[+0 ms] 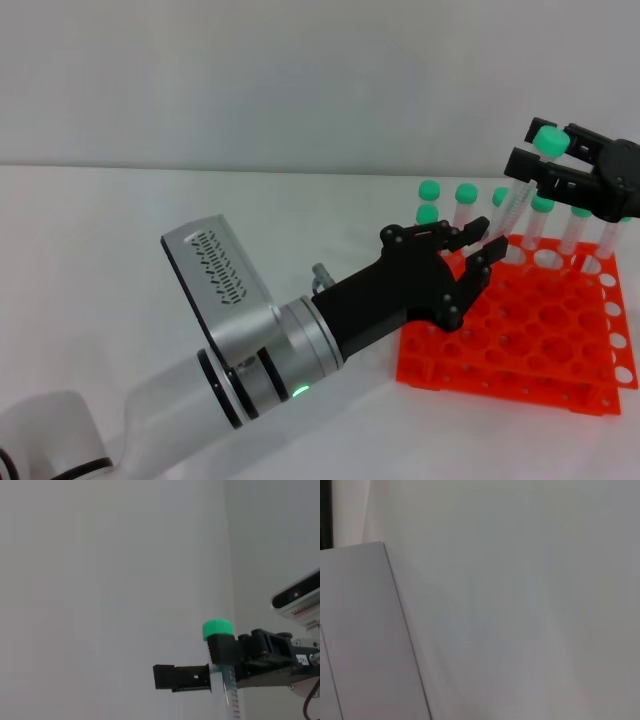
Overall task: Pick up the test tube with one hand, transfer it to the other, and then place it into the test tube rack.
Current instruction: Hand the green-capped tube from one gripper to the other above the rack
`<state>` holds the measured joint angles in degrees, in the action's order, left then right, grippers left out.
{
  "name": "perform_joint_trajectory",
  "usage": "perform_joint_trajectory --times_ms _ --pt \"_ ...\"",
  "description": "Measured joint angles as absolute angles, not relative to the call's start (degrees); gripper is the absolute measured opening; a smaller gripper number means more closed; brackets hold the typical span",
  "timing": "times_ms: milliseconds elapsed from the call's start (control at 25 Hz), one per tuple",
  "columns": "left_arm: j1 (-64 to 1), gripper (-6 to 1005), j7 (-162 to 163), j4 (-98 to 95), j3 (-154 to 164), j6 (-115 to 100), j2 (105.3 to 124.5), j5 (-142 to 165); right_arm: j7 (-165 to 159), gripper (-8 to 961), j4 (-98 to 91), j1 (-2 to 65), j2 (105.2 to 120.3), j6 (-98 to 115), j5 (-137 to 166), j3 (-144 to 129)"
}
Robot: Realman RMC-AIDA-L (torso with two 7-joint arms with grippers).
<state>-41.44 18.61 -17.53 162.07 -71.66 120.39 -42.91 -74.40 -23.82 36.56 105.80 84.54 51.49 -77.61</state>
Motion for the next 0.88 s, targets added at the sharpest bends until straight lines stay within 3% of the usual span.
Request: perform_joint_trajectory --times_ms 120,560,760,880 --pt "-41.14 190 18.57 -17.65 161.99 -71.96 120.3 -42.9 -74.41 814 -23.84 36.37 105.8 85.04 51.5 -77.56" --pt "-40.5 191 18.52 -18.22 161.46 -72.03 120.26 -43.38 -74.11 600 -23.88 36.33 106.2 86.02 51.46 -77.54" --pt "-40.6 191 18.47 -18.21 161.45 -71.89 120.23 -43.4 -73.98 390 -24.23 36.39 106.4 85.9 51.49 -77.69" --pt "-40.55 191 18.12 -17.91 161.13 -71.89 120.13 -43.43 -73.44 342 -24.85 36.01 106.52 86.01 51.52 -77.55"
